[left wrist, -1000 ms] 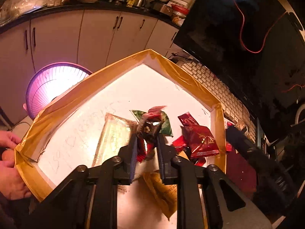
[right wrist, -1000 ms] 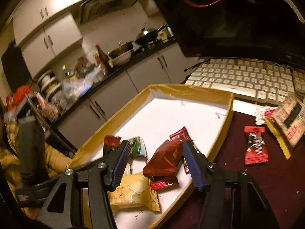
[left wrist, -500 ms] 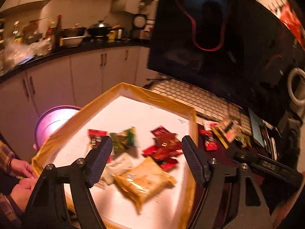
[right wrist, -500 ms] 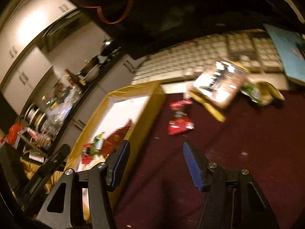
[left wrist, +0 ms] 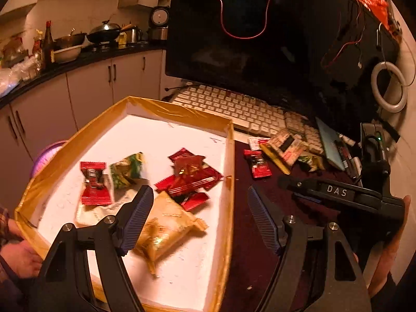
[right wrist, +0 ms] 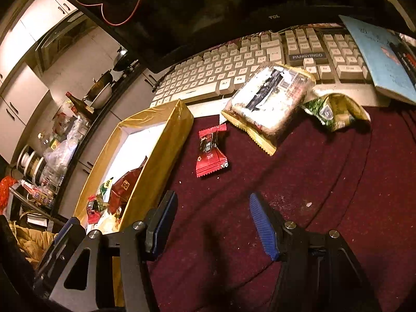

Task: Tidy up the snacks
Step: 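Open both grippers and move both tools back over the desk, then grasp the gold wrapper with the right gripper while the left grasps the cracker pack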

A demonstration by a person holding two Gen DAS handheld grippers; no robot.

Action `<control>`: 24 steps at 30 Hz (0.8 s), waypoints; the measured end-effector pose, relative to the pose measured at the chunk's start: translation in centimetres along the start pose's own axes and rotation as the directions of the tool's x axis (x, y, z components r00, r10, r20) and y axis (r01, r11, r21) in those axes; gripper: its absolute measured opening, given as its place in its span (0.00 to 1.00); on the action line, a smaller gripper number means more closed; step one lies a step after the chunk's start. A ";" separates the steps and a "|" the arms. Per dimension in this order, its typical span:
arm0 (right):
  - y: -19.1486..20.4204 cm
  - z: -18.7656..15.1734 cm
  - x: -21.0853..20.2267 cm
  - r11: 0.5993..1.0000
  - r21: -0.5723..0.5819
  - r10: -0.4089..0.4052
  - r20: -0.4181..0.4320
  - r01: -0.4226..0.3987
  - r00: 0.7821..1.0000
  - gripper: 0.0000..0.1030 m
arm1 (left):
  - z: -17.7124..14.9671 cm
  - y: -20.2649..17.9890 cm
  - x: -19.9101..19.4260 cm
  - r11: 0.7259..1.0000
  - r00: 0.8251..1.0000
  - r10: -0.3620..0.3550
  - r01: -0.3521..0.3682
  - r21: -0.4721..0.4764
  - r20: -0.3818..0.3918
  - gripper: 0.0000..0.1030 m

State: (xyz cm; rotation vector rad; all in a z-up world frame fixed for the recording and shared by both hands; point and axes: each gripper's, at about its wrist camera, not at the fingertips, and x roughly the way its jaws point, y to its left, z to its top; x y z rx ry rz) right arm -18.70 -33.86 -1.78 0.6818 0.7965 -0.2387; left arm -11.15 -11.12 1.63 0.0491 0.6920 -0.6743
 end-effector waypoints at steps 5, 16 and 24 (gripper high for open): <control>0.2 1.1 -2.2 0.999 -0.035 -0.039 0.047 0.041 0.998 0.59 | 0.2 -0.2 0.9 0.992 0.990 -0.114 0.110 -0.058 -0.077 0.73; -6.6 6.4 -3.7 0.974 0.078 -0.219 0.087 0.212 0.972 0.59 | 0.6 -2.4 0.8 0.975 0.970 -0.209 0.196 -0.109 -0.124 0.73; -9.6 8.4 -0.7 0.965 0.112 -0.242 0.021 0.238 0.970 0.59 | 0.9 -5.4 1.3 0.977 0.965 -0.212 0.207 -0.047 -0.153 0.73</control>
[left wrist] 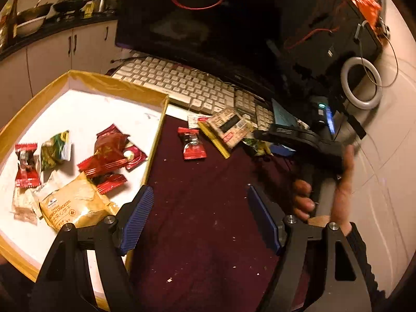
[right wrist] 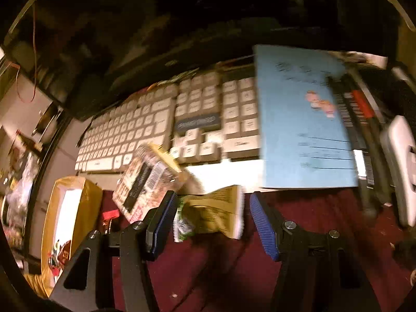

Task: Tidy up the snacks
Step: 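Grasp the gold wrapper with the right gripper while the left grasps the cracker pack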

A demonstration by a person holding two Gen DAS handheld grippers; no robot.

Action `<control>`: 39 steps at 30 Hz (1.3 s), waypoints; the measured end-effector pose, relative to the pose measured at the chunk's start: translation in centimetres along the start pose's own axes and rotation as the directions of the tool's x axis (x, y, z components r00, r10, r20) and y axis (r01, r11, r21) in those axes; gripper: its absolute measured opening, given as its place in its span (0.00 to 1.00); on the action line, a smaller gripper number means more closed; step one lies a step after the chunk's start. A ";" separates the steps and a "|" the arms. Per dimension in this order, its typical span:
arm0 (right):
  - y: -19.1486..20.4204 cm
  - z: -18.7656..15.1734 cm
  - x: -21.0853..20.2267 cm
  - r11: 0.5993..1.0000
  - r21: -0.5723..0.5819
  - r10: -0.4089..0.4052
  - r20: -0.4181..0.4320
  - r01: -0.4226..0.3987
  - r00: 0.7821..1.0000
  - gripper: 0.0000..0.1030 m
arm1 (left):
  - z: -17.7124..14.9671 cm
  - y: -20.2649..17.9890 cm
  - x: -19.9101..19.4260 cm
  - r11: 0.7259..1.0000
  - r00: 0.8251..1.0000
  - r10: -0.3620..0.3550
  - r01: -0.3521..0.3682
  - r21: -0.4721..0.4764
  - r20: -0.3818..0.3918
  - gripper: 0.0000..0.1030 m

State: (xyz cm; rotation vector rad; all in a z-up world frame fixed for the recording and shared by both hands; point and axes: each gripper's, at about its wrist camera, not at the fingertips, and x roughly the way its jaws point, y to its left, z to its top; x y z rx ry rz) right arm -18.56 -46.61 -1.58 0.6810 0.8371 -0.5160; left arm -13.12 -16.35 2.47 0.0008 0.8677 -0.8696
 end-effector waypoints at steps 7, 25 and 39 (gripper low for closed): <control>-0.6 -1.0 0.6 0.999 0.026 0.023 0.002 -0.023 1.000 0.49 | 0.8 -1.1 0.2 0.999 0.999 0.048 -0.048 0.022 0.003 0.73; 2.7 -2.5 -0.3 0.995 -0.092 -0.035 -0.019 0.033 0.999 0.24 | 3.6 -2.3 3.4 0.997 0.995 0.066 -0.064 0.032 -0.068 0.73; -6.6 -5.3 -7.0 0.997 0.051 0.058 0.054 -0.061 0.997 0.24 | 5.2 -5.3 10.6 0.991 0.973 0.100 -0.079 0.105 -0.207 0.73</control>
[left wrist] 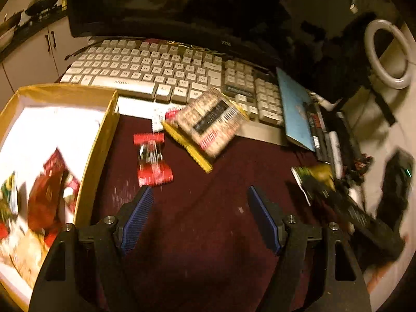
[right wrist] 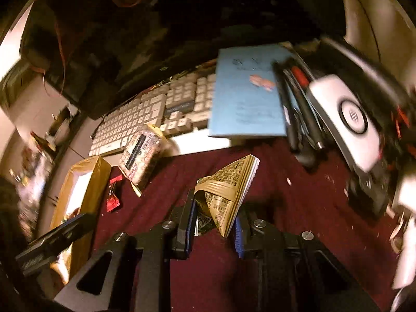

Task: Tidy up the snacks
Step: 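Grasp the gold wrapper with the right gripper while the left grasps the cracker pack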

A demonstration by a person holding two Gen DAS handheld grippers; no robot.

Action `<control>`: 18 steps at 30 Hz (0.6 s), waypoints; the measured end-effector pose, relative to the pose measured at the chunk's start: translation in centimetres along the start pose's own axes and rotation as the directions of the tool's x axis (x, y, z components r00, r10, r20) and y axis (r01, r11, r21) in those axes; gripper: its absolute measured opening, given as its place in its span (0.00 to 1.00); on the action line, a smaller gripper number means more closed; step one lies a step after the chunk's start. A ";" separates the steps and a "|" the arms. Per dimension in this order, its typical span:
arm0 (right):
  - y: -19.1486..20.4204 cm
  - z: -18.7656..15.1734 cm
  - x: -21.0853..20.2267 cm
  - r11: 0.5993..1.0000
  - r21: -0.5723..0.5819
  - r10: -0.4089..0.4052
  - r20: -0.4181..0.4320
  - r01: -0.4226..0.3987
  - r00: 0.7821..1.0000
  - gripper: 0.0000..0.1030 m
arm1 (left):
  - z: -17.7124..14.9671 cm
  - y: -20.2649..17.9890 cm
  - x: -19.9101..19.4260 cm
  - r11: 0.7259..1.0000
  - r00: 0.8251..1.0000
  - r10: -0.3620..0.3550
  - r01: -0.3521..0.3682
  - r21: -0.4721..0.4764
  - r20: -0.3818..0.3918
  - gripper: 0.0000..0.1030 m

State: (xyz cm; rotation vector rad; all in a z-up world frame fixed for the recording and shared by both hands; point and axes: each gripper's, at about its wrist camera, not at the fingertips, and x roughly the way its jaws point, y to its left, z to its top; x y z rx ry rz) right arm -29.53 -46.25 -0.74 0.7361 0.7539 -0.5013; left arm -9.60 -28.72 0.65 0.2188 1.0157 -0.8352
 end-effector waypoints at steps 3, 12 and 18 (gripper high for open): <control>-1.2 -0.9 0.9 0.997 0.018 0.072 -0.025 -0.071 0.997 0.24 | 2.3 -1.6 2.9 0.993 0.995 0.104 -0.104 0.063 0.002 0.73; -1.6 -1.5 1.4 0.974 0.093 0.213 -0.071 -0.206 0.975 0.24 | 6.3 -4.6 7.9 0.954 0.980 0.196 -0.196 0.228 0.020 0.79; -2.0 -1.8 1.4 0.973 0.110 0.211 -0.061 -0.204 0.975 0.24 | 6.0 -6.1 8.7 0.933 0.977 0.213 -0.199 0.298 -0.012 0.83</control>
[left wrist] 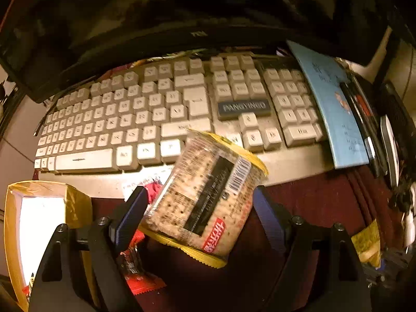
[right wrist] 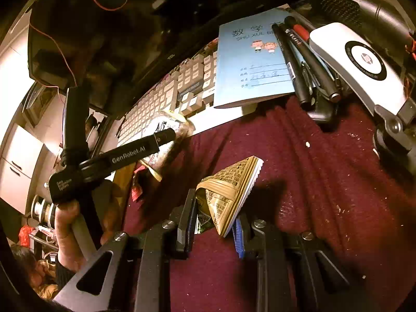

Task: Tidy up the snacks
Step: 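Grasp the gold wrapper with the right gripper while the left grasps the cracker pack, then carry both held packs over the tray and lower them in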

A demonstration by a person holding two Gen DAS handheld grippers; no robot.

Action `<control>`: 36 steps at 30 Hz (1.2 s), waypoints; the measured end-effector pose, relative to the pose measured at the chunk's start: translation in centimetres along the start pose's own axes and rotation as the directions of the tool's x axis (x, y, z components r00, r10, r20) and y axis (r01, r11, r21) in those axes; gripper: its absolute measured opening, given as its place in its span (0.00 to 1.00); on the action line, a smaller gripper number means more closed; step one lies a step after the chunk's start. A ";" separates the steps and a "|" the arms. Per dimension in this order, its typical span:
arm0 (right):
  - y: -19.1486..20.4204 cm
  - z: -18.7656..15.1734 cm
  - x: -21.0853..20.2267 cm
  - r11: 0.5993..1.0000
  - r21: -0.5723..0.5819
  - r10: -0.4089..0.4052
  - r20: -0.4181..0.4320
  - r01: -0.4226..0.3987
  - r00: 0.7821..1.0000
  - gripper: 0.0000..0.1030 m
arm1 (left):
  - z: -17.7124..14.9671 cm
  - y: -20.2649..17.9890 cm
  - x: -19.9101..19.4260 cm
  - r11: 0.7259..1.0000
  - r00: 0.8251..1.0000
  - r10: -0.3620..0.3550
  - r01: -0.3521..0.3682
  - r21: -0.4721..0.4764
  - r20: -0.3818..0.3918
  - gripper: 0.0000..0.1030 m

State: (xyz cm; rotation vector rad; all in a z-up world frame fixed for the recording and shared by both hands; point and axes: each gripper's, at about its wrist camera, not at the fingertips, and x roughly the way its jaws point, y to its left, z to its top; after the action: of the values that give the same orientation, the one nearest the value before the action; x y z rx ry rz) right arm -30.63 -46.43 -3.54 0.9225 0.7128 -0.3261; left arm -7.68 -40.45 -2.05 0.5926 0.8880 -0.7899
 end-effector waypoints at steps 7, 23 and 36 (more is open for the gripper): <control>-0.1 -0.1 0.0 1.000 0.002 -0.004 -0.005 0.004 1.000 0.24 | -1.6 -0.6 1.0 0.999 0.998 -0.036 0.035 -0.010 -0.058 0.82; 2.0 -0.4 0.1 0.994 -0.105 -0.010 0.013 0.011 1.000 0.24 | -12.1 5.5 -13.1 0.924 0.973 -0.185 0.221 -0.313 0.140 0.71; 8.2 -2.4 0.3 0.932 -0.363 0.021 0.025 -0.011 0.999 0.24 | -14.3 19.6 -16.7 0.878 0.990 0.078 -0.010 -0.479 0.121 0.71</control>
State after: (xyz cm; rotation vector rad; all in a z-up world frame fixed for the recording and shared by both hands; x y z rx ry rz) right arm -26.99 -39.70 0.27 0.5701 0.7104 -0.1830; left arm -4.81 -12.72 7.48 0.1178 0.8973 -0.5315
